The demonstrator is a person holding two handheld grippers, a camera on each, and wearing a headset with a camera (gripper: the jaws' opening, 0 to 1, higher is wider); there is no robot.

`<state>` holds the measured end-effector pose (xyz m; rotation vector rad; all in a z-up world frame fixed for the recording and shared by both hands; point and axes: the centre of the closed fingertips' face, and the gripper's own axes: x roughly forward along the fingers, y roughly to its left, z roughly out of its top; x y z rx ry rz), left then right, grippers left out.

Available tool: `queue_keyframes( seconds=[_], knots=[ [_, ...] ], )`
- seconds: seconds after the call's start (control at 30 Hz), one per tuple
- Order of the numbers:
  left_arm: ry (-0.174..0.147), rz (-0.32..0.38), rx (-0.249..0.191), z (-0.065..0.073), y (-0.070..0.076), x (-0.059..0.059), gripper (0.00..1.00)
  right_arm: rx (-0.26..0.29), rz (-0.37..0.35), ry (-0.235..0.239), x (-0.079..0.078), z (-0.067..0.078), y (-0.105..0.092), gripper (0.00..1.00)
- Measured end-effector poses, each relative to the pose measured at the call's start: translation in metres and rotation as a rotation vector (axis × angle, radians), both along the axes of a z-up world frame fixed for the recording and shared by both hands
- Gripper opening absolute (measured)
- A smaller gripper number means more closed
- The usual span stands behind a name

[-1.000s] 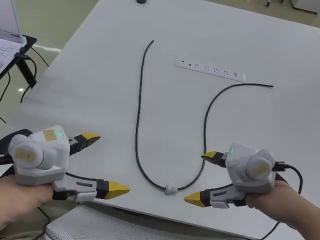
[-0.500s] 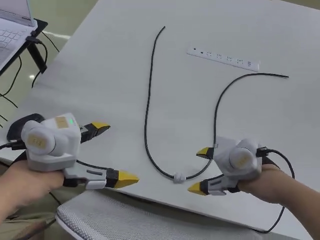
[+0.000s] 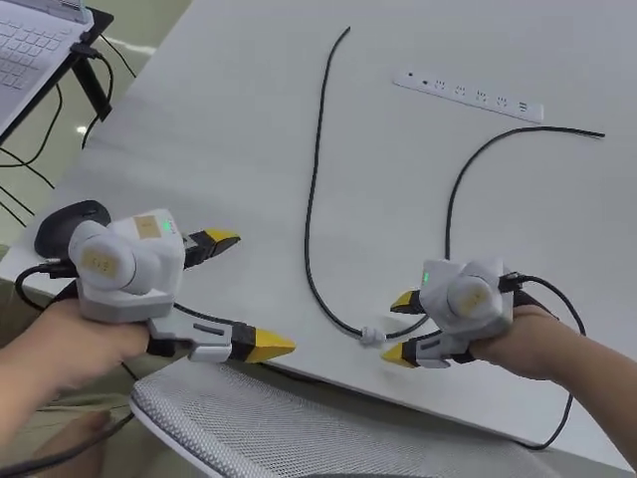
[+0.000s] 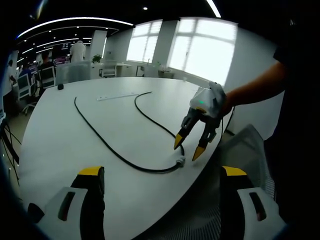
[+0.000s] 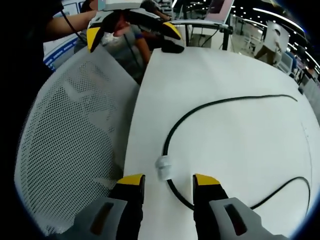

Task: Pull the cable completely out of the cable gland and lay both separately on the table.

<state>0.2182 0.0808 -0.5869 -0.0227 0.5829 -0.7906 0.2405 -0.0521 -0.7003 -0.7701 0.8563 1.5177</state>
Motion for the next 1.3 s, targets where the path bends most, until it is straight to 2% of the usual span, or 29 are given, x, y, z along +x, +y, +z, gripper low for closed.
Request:
queue_keyframes(
  seconds=[0.3, 0.47, 0.67, 0.8, 1.07, 1.3],
  knots=[
    [0.008, -0.001, 0.000, -0.001, 0.002, -0.002, 0.96, -0.019, 0.050, 0.004, -0.004, -0.007, 0.004, 0.23],
    [0.015, -0.007, 0.000, -0.002, 0.002, -0.004, 0.95, -0.033, 0.063, 0.008, -0.004, -0.011, 0.005, 0.20],
    [0.020, -0.015, 0.002, -0.003, 0.002, -0.005, 0.95, -0.054, 0.068, 0.021, -0.005, -0.015, 0.003, 0.09],
    [0.019, -0.016, 0.000, -0.002, 0.003, -0.006, 0.95, -0.053, 0.066, 0.028, -0.005, -0.016, 0.004, 0.09],
    [0.015, -0.021, -0.003, 0.000, 0.002, -0.006, 0.94, -0.051, 0.058, 0.020, -0.005, -0.013, 0.004, 0.07],
    [0.007, -0.031, -0.008, 0.003, 0.000, -0.006, 0.94, -0.045, 0.024, 0.031, -0.005, 0.002, 0.007, 0.06]
  ],
)
